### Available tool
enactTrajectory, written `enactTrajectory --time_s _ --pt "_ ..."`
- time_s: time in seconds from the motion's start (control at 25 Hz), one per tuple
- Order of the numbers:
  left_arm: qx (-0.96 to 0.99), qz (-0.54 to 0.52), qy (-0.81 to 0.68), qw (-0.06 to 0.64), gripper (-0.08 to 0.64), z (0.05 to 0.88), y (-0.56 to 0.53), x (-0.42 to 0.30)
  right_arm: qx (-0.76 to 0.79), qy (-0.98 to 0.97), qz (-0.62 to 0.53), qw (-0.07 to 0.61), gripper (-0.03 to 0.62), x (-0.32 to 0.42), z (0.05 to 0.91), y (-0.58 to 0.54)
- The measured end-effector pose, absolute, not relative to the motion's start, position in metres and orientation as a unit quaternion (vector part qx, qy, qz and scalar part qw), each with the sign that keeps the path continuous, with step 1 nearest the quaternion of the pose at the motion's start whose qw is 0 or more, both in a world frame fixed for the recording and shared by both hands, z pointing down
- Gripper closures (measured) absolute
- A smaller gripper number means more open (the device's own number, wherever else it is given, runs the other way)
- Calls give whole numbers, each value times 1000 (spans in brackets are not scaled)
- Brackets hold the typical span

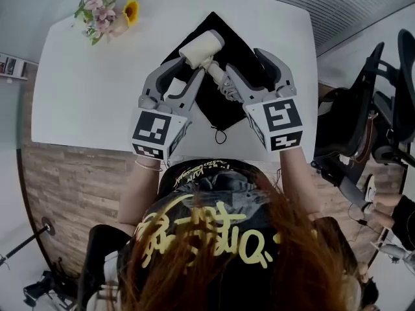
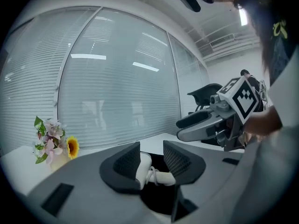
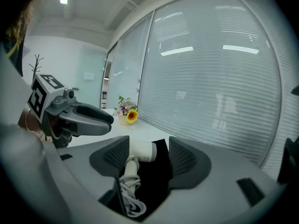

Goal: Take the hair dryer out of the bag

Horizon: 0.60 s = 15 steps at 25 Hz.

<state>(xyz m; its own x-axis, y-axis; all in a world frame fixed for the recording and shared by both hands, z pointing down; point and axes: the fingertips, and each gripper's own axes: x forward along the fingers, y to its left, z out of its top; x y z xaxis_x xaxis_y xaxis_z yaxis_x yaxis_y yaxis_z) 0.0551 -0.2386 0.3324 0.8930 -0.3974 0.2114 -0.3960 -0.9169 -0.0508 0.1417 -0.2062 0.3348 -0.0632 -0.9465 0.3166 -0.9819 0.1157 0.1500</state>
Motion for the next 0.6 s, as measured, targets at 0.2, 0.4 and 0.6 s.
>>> enactTrajectory --time_s 0.2,0.4,0.6 --pt "-973 -81 215 10 411 317 -229 59 655 -748 20 109 325 148 312 -192" --pt "-973 -58 224 23 413 306 -217 65 640 -764 5 81 327 150 301 -179" --pt "-973 -47 225 32 417 302 -203 71 627 -776 -10 71 337 152 295 -169"
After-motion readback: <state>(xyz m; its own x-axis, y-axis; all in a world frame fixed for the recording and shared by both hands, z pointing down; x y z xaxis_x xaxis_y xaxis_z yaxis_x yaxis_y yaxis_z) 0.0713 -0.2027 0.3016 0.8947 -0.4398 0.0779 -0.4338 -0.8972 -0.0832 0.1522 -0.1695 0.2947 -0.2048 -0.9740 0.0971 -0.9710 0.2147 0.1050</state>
